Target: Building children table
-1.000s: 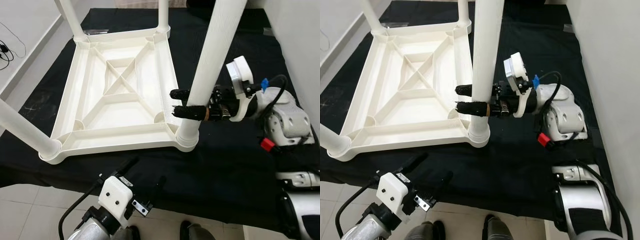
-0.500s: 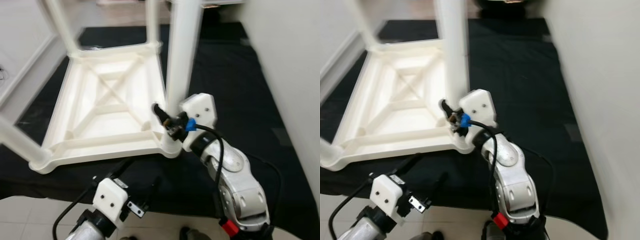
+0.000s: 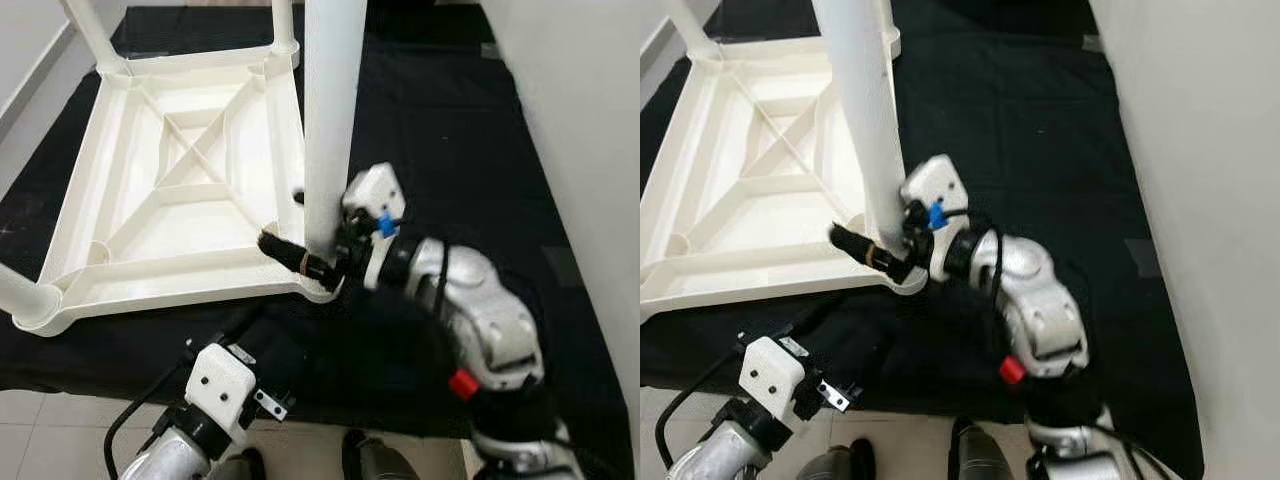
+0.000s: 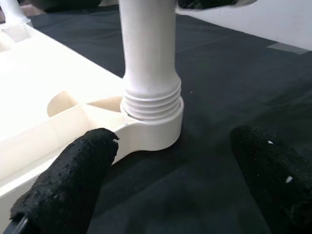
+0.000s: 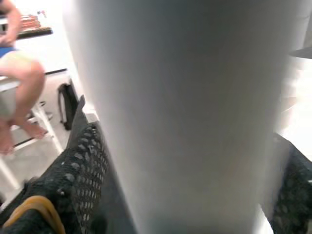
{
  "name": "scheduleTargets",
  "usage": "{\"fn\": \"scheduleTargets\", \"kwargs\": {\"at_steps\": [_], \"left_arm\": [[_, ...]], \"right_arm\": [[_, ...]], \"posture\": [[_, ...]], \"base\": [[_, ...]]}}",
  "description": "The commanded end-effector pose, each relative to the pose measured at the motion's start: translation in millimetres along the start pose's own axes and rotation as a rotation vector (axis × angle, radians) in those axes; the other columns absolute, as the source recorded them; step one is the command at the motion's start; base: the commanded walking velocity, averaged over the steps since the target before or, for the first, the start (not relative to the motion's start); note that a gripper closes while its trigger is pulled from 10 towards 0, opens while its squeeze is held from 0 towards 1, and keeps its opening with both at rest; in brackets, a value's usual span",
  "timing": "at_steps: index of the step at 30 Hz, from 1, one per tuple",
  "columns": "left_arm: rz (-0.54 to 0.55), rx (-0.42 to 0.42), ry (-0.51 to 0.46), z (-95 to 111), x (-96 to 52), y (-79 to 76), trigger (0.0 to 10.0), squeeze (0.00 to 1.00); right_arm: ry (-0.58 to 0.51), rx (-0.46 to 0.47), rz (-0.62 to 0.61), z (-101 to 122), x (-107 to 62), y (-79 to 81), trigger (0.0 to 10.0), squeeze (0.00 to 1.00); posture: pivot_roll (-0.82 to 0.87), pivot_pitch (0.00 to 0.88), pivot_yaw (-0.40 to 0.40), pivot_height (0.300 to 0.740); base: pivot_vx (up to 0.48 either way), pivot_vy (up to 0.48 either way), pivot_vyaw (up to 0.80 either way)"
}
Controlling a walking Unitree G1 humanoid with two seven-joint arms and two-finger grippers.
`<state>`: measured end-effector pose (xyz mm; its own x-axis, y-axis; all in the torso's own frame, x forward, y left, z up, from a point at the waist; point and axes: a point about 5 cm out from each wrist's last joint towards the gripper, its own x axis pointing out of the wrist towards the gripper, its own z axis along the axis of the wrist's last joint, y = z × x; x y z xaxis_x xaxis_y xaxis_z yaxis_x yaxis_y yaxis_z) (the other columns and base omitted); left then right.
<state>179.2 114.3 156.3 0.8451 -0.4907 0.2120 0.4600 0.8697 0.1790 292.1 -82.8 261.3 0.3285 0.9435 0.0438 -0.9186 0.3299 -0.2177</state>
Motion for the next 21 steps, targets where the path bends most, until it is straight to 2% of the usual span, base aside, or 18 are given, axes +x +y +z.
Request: {"fn": "scheduleTargets", "kwargs": {"at_steps": [1,3,7,8,10,11,18,19,21], "left_arm": [[-0.003,-0.002,0.045,-7.0,-3.1,-2.2,10.0,0.0],[-0.004,-0.001,0.043,-7.0,-2.2,-2.2,10.0,0.0],[-0.003,0.001,0.041,-6.9,-1.3,-2.4,10.0,0.0],[-0.002,0.002,0.04,-6.8,-1.0,-2.4,10.0,0.0],[-0.001,0.003,0.039,-6.7,-0.7,-2.4,10.0,0.0],[0.001,0.004,0.038,-6.6,-0.7,-2.5,10.0,0.0],[0.004,0.004,0.036,-6.3,-0.7,-2.8,10.0,0.0],[0.003,0.002,0.036,-6.4,-1.0,-3.3,10.0,0.0],[0.002,0.0,0.037,-6.6,-1.2,-3.5,10.0,0.0]], "right_arm": [[-0.017,0.013,0.12,-0.5,0.1,1.5,10.0,0.0],[-0.001,-0.024,0.211,3.6,-2.9,-5.8,10.0,0.0],[-0.001,-0.064,0.275,9.9,-2.8,-16.0,10.0,0.0],[-0.011,-0.075,0.288,14.8,-1.7,-22.6,1.0,0.0],[-0.019,-0.084,0.297,18.4,-1.0,-27.0,1.0,0.0],[-0.026,-0.095,0.316,22.5,-2.8,-30.8,0.0,0.0],[-0.033,-0.112,0.376,30.9,-14.8,-40.8,0.0,0.0],[-0.01,-0.111,0.377,26.0,-22.1,-40.6,0.0,0.0],[0.008,-0.105,0.362,21.5,-25.0,-38.7,0.0,0.0]], "posture": [[0.08,0.298,-0.015,0.74],[0.08,0.296,-0.017,0.74],[0.09,0.294,-0.02,0.74],[0.09,0.293,-0.021,0.74],[0.09,0.293,-0.022,0.74],[0.09,0.293,-0.023,0.74],[0.08,0.295,-0.019,0.74],[0.07,0.298,-0.014,0.74],[0.07,0.298,-0.013,0.74]], "base": [[0.0,0.0,0.0],[0.0,0.0,0.0],[0.0,0.0,0.0],[0.0,0.0,0.0],[0.0,0.0,0.0],[0.0,0.0,0.0],[0.0,0.0,0.0],[0.0,0.0,0.0],[0.0,0.0,0.0]]}}
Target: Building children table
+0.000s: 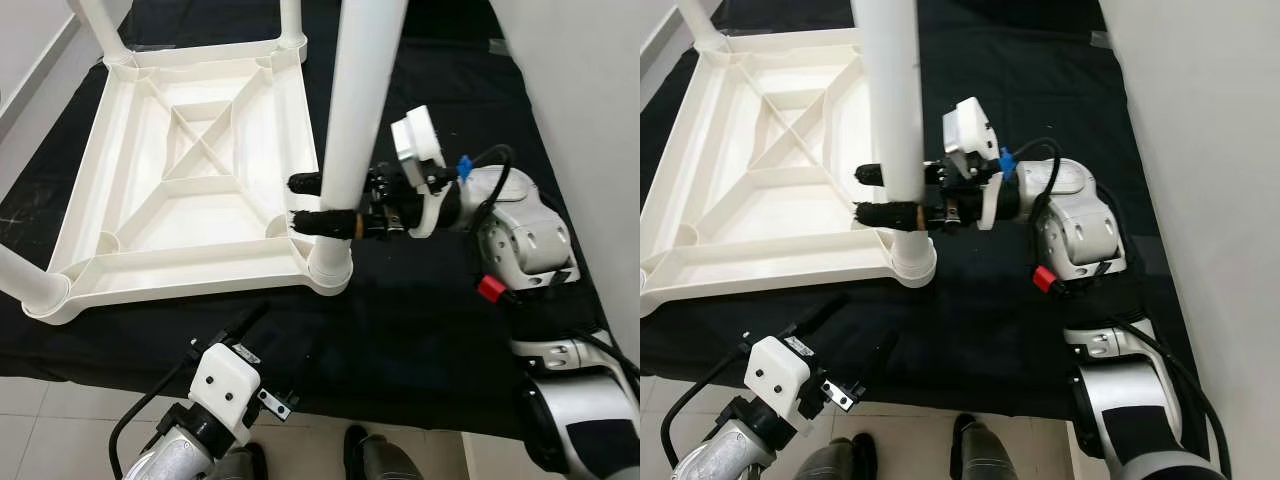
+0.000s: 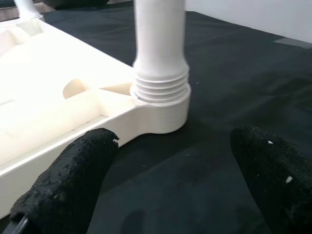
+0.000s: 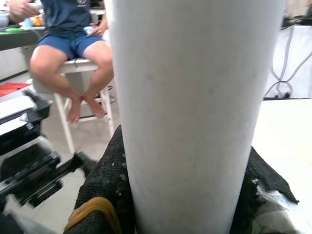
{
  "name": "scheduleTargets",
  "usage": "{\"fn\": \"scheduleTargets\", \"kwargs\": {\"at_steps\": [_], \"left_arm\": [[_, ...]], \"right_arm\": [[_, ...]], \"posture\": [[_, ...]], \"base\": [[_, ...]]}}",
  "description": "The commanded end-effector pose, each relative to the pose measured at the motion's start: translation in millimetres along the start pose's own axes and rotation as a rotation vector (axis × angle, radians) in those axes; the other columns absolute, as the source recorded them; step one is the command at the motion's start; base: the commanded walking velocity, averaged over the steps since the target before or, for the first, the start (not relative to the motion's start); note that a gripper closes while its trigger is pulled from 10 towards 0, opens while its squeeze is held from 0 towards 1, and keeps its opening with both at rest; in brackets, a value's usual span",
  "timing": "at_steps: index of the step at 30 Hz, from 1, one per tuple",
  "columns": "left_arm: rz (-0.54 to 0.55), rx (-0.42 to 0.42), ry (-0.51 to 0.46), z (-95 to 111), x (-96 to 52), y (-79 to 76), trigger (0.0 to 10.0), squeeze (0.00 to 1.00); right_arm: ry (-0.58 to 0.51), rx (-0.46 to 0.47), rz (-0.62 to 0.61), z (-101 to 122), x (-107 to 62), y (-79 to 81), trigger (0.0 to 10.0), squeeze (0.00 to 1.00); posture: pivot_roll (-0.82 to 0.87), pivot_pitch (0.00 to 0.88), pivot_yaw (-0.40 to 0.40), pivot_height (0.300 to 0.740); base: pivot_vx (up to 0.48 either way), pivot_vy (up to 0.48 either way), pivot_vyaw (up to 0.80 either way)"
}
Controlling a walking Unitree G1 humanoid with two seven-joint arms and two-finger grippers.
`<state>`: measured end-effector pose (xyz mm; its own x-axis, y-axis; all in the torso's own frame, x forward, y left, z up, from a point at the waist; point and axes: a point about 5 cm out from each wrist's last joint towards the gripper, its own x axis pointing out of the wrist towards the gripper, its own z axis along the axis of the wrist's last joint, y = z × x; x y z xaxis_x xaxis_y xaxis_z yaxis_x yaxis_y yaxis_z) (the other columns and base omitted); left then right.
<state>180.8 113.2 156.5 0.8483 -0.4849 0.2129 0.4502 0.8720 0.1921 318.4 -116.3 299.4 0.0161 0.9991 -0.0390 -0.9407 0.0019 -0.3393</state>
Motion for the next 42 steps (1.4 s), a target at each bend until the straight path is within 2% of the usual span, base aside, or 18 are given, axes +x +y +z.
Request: {"fn": "scheduleTargets", "kwargs": {"at_steps": [1,3,5,7,9,12,20,21,23,24,26,27,32,33,35,36,39,42], "left_arm": [[-0.005,-0.015,0.036,-6.3,-3.1,-3.4,10.0,0.0],[-0.007,-0.017,0.038,-6.7,-3.6,-3.6,10.0,0.0],[-0.006,-0.018,0.04,-7.3,-4.7,-3.1,10.0,0.0],[-0.006,-0.018,0.041,-7.5,-5.0,-2.9,10.0,0.0],[-0.004,-0.018,0.045,-7.6,-7.0,-1.6,10.0,0.0],[-0.005,-0.017,0.048,-7.9,-7.5,-0.4,10.0,0.0],[-0.018,-0.02,0.053,-10.7,-6.1,0.9,10.0,0.0],[-0.019,-0.02,0.053,-11.0,-5.9,0.9,10.0,0.0],[-0.019,-0.02,0.053,-11.1,-5.6,0.7,10.0,0.0],[-0.017,-0.019,0.052,-11.2,-5.3,0.7,10.0,0.0],[-0.015,-0.018,0.051,-11.1,-5.1,0.8,10.0,0.0],[-0.008,-0.015,0.048,-11.0,-4.7,0.8,10.0,0.0],[-0.005,-0.014,0.046,-11.3,-3.6,0.0,10.0,0.0],[-0.006,-0.014,0.045,-11.4,-3.5,-0.4,10.0,0.0],[-0.007,-0.015,0.044,-11.3,-3.3,-0.9,10.0,0.0],[-0.006,-0.014,0.042,-11.1,-3.2,-1.0,10.0,0.0],[-0.006,-0.014,0.042,-10.9,-3.2,-1.1,10.0,0.0],[-0.006,-0.013,0.04,-10.1,-3.0,-1.5,10.0,0.0]], "right_arm": [[0.013,0.023,0.033,-8.0,-1.9,6.8,0.0,0.0],[0.038,0.036,0.002,-17.3,-3.4,12.9,0.0,0.0],[0.109,0.106,-0.246,-44.8,6.4,21.5,0.0,0.0],[0.129,0.121,-0.313,-51.7,8.2,23.6,0.0,0.0],[0.44,0.108,-0.945,-96.6,3.3,36.0,0.0,0.0],[0.417,0.249,-0.919,-105.9,28.9,83.2,0.0,0.0],[0.416,0.251,-0.946,-103.0,38.2,85.5,0.0,0.0],[0.418,0.246,-0.951,-102.7,38.0,84.9,0.7,0.0],[0.419,0.241,-0.976,-101.2,38.0,83.6,0.7,0.0],[0.409,0.236,-0.984,-99.0,37.4,80.7,10.0,0.0],[0.394,0.234,-0.993,-96.8,36.9,77.9,10.0,0.0],[0.286,0.219,-0.93,-85.1,39.1,66.9,10.0,1.0],[0.101,0.215,-0.719,-64.6,42.8,50.8,10.0,1.0],[0.057,0.212,-0.651,-58.8,43.5,48.7,10.0,0.7],[0.014,0.208,-0.578,-52.8,44.1,47.6,10.0,0.7],[0.002,0.179,-0.502,-49.5,44.0,46.1,10.0,0.0],[-0.001,0.158,-0.455,-47.8,43.6,45.0,10.0,0.0],[-0.017,0.092,-0.311,-41.9,36.7,25.4,10.0,0.0]], "posture": [[0.07,0.298,-0.013,0.74],[0.07,0.301,-0.014,0.74],[0.06,0.303,-0.016,0.74],[0.06,0.303,-0.016,0.74],[0.06,0.308,-0.012,0.74],[0.05,0.311,-0.003,0.74],[0.05,0.297,0.005,0.74],[0.05,0.297,0.005,0.74],[0.05,0.296,0.001,0.74],[0.05,0.295,-0.001,0.74],[0.05,0.295,-0.001,0.74],[0.05,0.294,-0.005,0.74],[0.05,0.283,-0.011,0.74],[0.06,0.28,-0.013,0.74],[0.06,0.279,-0.014,0.74],[0.07,0.277,-0.011,0.74],[0.07,0.277,-0.011,0.74],[0.08,0.275,-0.012,0.74]], "base": [[0.0,0.0,0.0],[0.0,0.0,0.0],[0.0,0.0,0.0],[0.0,0.0,0.0],[0.0,0.0,0.0],[0.0,0.0,0.0],[0.0,0.0,0.0],[0.0,0.0,0.0],[0.0,0.0,0.0],[0.0,0.0,0.0],[0.0,0.0,0.0],[0.0,0.0,0.0],[0.0,0.0,0.0],[0.0,0.0,0.0],[0.0,0.0,0.0],[0.0,0.0,0.0],[0.0,0.0,0.0],[0.0,0.0,0.0]]}}
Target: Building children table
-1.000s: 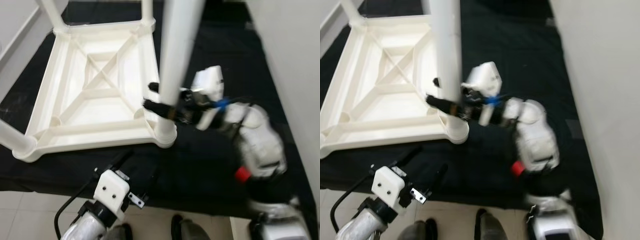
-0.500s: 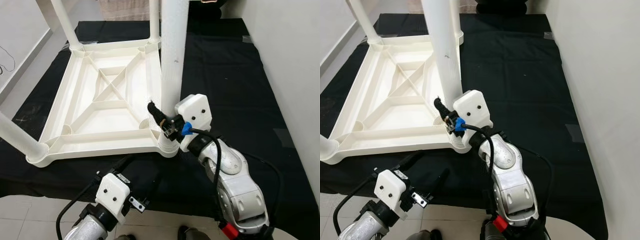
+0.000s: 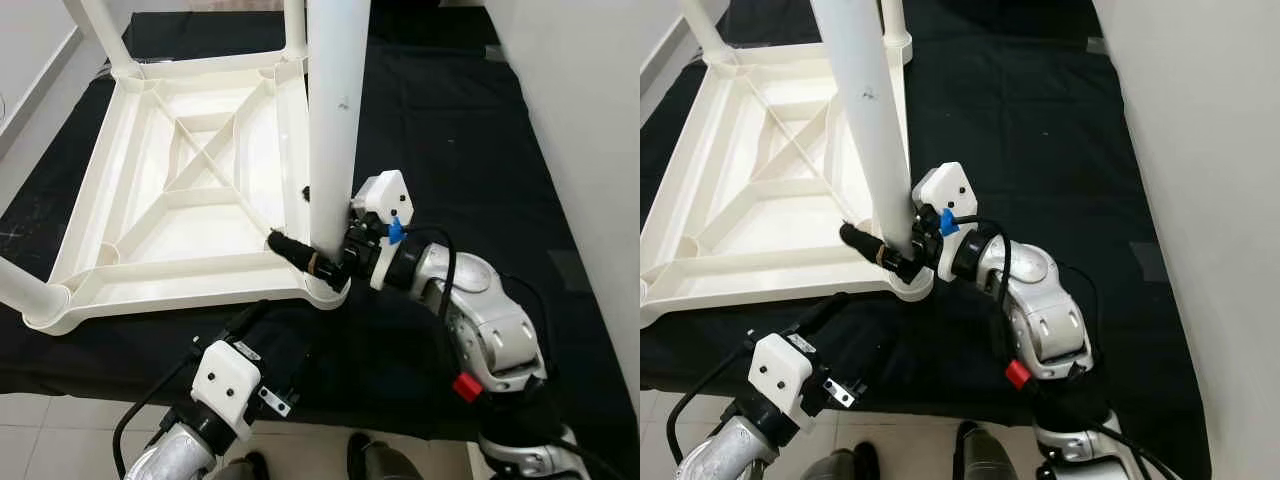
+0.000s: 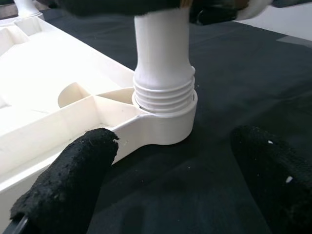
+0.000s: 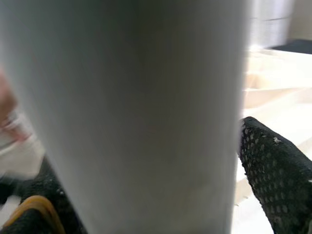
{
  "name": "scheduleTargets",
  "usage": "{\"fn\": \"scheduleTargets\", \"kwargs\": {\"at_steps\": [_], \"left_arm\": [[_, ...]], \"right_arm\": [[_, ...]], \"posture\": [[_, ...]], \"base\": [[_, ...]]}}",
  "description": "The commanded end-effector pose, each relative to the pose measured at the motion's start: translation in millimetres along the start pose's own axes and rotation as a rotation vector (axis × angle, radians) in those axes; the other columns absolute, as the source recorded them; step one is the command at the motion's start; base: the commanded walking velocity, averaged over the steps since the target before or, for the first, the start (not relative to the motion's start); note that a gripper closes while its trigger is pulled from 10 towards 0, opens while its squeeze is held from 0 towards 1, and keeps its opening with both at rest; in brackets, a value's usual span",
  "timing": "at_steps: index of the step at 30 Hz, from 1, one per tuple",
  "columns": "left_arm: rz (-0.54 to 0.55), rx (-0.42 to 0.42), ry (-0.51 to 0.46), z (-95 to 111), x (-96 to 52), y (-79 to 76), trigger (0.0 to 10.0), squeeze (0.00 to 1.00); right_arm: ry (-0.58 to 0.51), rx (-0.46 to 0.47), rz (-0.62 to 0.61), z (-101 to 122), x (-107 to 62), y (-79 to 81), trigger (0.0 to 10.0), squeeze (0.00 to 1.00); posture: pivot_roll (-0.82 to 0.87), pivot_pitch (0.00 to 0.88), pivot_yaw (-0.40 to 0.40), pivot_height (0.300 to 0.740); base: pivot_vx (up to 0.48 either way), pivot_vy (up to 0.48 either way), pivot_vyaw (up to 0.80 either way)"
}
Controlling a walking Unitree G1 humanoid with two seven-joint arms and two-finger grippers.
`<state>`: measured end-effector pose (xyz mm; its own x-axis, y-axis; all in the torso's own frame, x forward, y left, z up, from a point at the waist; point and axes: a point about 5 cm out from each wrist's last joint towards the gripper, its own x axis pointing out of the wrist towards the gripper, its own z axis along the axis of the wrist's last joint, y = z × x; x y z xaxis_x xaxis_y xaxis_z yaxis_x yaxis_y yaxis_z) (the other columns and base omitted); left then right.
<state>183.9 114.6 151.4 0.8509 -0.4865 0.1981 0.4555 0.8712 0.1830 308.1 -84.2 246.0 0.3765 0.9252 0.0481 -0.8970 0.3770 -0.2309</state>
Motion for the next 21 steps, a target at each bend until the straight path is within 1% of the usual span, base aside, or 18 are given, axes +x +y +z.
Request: {"fn": "scheduleTargets", "kwargs": {"at_steps": [1,4,5,6,7,8,10,13,15,16,17,20,21], "left_arm": [[-0.002,-0.003,0.024,-4.2,-3.9,-3.2,10.0,0.0],[-0.003,-0.003,0.024,-4.1,-3.9,-3.3,10.0,0.0],[-0.002,-0.002,0.024,-3.8,-3.7,-3.8,10.0,0.0],[-0.001,-0.001,0.023,-3.5,-3.6,-4.2,10.0,0.0],[-0.001,-0.001,0.023,-3.5,-3.6,-4.2,10.0,0.0],[0.003,0.002,0.023,-2.9,-3.8,-4.5,10.0,0.0],[0.005,0.004,0.022,-2.5,-4.1,-4.4,10.0,0.0],[0.006,0.004,0.022,-2.5,-4.1,-4.4,10.0,0.0],[0.003,0.002,0.023,-2.3,-4.4,-4.9,10.0,0.0],[0.003,0.002,0.023,-2.3,-4.4,-4.9,10.0,0.0],[0.001,0.0,0.023,-2.2,-4.9,-5.6,10.0,0.0],[0.001,-0.001,0.024,-2.2,-5.1,-5.8,10.0,0.0],[0.001,-0.002,0.025,-2.4,-5.5,-5.7,10.0,0.0]], "right_arm": [[-0.05,-0.007,0.085,5.8,4.5,-5.9,10.0,0.0],[-0.062,-0.003,0.098,7.5,6.2,-8.0,10.0,0.0],[-0.081,-0.002,0.126,10.6,7.7,-10.6,2.5,0.0],[-0.098,0.001,0.17,14.0,8.2,-11.9,0.0,0.0],[-0.098,0.001,0.17,14.0,8.2,-11.9,0.0,0.0],[-0.101,-0.007,0.237,17.5,6.9,-14.8,0.0,0.0],[-0.087,-0.011,0.284,17.9,3.1,-16.1,0.0,0.0],[-0.085,-0.013,0.299,17.7,2.0,-16.8,0.0,0.0],[-0.071,0.0,0.31,12.0,-5.4,-13.7,0.0,0.0],[-0.071,0.0,0.31,12.0,-5.4,-13.7,0.0,0.0],[-0.054,0.013,0.266,2.0,-9.1,-10.3,0.0,0.0],[-0.046,0.018,0.233,-2.4,-9.5,-8.5,0.0,0.0],[0.031,0.051,0.082,-19.1,-5.4,-5.1,0.0,0.0]], "posture": [[0.08,0.275,-0.012,0.74],[0.08,0.274,-0.013,0.74],[0.09,0.274,-0.016,0.74],[0.09,0.274,-0.017,0.74],[0.09,0.274,-0.017,0.74],[0.1,0.276,-0.014,0.74],[0.1,0.278,-0.012,0.74],[0.1,0.278,-0.012,0.74],[0.09,0.282,-0.009,0.74],[0.09,0.282,-0.009,0.74],[0.08,0.285,-0.011,0.74],[0.08,0.285,-0.011,0.74],[0.08,0.289,-0.012,0.74]], "base": [[0.0,0.0,0.0],[0.0,0.0,0.0],[0.0,0.0,0.0],[0.0,0.0,0.0],[0.0,0.0,0.0],[0.0,0.0,0.0],[0.0,0.0,0.0],[0.0,0.0,0.0],[0.0,0.0,0.0],[0.0,0.0,0.0],[0.0,0.0,0.0],[0.0,0.0,0.0],[0.0,0.0,0.0]]}}
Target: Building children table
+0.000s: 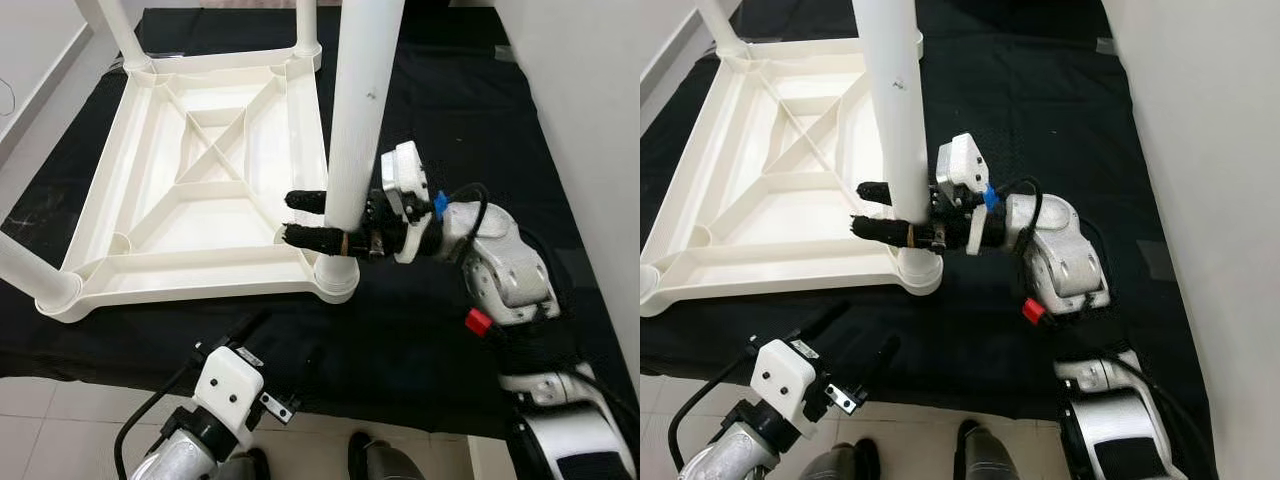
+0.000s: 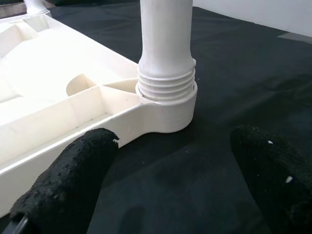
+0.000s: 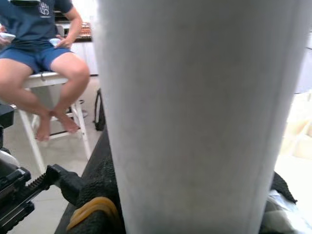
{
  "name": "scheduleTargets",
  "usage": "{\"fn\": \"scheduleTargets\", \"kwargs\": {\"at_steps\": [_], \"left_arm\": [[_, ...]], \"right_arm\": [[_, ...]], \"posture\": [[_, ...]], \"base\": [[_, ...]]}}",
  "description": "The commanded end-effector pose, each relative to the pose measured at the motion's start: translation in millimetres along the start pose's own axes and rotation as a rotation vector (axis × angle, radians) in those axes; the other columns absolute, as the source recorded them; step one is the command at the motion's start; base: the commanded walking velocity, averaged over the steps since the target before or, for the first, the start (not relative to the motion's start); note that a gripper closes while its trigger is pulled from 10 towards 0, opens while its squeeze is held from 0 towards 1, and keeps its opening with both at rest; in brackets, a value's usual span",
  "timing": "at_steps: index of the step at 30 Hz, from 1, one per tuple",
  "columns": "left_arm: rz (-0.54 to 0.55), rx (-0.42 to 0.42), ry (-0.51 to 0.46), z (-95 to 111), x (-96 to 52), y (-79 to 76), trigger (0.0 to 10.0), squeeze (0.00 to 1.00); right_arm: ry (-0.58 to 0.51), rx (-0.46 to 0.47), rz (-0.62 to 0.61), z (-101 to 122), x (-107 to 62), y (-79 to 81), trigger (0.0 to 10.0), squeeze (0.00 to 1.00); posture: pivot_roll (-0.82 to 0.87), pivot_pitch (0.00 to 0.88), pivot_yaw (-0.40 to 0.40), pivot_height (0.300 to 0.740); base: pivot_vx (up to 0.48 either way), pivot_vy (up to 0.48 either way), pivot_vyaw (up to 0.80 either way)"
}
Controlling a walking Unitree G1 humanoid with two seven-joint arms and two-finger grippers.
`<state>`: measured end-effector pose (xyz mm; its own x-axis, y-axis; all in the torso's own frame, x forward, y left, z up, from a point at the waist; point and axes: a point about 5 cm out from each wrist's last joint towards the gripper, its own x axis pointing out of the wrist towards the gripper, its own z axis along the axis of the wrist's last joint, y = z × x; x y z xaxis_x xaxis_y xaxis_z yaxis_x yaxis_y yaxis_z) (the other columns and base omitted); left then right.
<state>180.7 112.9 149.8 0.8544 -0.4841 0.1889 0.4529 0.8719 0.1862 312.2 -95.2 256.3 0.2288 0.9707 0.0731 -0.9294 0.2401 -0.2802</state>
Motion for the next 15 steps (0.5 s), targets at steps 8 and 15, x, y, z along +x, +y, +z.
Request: {"fn": "scheduleTargets", "kwargs": {"at_steps": [8,15], "left_arm": [[-0.002,-0.011,0.021,-2.0,-5.6,0.6,10.0,0.0],[-0.017,-0.021,0.024,-4.1,-3.6,1.1,10.0,0.0]], "right_arm": [[0.451,0.181,-0.729,-80.3,0.9,69.5,0.0,0.0],[0.444,0.161,-0.722,-77.6,4.7,62.4,0.0,0.0]], "posture": [[0.04,0.304,0.017,0.74],[0.05,0.296,0.022,0.74]], "base": [[0.0,0.0,0.0],[0.0,0.0,0.0]]}}
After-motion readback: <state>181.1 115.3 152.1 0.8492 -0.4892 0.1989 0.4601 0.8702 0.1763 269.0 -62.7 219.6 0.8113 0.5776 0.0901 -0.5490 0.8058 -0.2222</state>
